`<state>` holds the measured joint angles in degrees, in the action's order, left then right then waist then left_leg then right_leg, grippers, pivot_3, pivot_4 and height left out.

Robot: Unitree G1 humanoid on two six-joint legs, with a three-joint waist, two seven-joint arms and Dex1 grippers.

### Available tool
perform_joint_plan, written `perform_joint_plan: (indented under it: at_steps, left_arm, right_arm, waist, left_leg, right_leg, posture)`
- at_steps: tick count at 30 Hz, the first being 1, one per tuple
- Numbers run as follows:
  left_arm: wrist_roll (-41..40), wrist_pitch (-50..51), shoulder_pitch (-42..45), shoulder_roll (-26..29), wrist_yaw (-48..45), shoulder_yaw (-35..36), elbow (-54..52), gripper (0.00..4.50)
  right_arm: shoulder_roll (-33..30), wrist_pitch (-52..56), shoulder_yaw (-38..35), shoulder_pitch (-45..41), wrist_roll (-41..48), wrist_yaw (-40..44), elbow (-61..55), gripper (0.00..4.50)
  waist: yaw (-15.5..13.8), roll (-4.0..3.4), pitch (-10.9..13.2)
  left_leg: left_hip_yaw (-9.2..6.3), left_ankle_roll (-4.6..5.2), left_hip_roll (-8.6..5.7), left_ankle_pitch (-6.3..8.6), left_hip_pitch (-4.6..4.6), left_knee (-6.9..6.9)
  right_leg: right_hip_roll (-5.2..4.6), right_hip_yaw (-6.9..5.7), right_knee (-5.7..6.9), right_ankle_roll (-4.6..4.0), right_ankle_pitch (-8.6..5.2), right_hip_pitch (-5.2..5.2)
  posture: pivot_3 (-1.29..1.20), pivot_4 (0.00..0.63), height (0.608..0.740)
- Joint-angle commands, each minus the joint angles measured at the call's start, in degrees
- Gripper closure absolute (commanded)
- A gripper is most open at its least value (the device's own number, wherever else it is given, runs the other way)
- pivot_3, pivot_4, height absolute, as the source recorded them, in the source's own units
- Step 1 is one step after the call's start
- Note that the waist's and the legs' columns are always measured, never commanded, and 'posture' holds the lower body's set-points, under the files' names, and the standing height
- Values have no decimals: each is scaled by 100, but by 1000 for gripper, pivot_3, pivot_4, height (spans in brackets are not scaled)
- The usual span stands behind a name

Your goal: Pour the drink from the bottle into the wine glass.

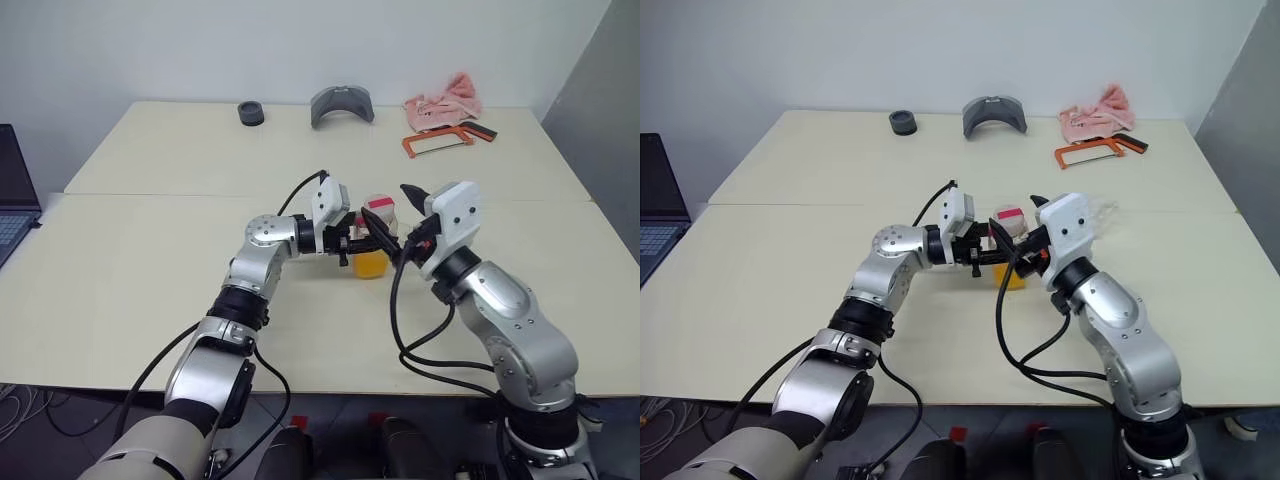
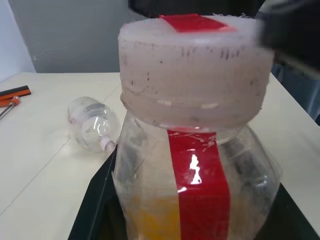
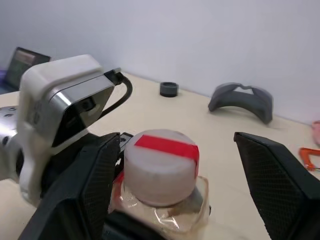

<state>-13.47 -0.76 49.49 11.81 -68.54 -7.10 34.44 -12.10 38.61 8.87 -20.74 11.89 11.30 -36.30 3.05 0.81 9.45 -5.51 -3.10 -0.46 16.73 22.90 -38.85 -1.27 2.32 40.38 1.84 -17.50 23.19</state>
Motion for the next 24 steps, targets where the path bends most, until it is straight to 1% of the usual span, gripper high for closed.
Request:
perform_joint_plan:
  at_steps: [1,8,15,18,20,21,22,24]
  left_arm:
    - [-1,-188,242,-36,-54,15,-50,2735]
    - [32,-277,267,-71,-61,34,14,2735]
    - [51,-308,222,-41,-62,53,-3,2735]
    - [57,-309,207,-25,-62,50,-13,2735]
    - [60,-306,197,-14,-70,48,-27,2735]
    - [57,-302,193,-9,-77,49,-32,2735]
    - [54,-300,190,-5,-86,50,-37,2735]
    - [41,-287,186,0,-106,51,-48,2735]
  right_arm:
    - [181,-2,210,55,-126,-186,-283,631]
    - [563,-77,162,-61,-304,-488,17,631]
    - [637,-190,142,-54,-372,-466,104,631]
    - [649,-233,123,-36,-390,-443,141,1250]
    - [636,-218,136,-22,-411,-422,164,1896]
    - [629,-214,147,-19,-419,-402,174,2301]
    - [620,-228,150,-20,-422,-374,185,2552]
    - [608,-272,135,-24,-404,-319,203,2573]
  waist:
    - [9,0,0]
    - [19,0,0]
    - [20,0,0]
    - [21,0,0]
    - [22,0,0]
    - [21,0,0]
    - [21,0,0]
    - [22,0,0]
  left_leg:
    - [0,0,0,0,0,0]
    - [0,2,0,1,-1,0]
    - [0,5,0,3,-1,1]
    - [0,5,0,3,-2,0]
    - [1,6,0,3,-2,0]
    - [0,6,0,3,-2,1]
    - [0,6,0,3,-1,0]
    - [0,6,0,3,-1,0]
  right_leg:
    - [1,0,0,0,0,0]
    - [3,1,1,0,0,0]
    - [3,1,2,0,0,0]
    - [4,0,2,0,0,0]
    - [4,1,2,0,0,0]
    - [4,1,2,0,0,0]
    - [4,0,2,0,0,0]
    - [4,1,2,0,0,0]
  posture:
    - [0,150,740]
    - [0,150,740]
    - [0,150,740]
    - [0,150,740]
    - [0,150,740]
    - [0,150,740]
    - [0,150,740]
    - [0,150,740]
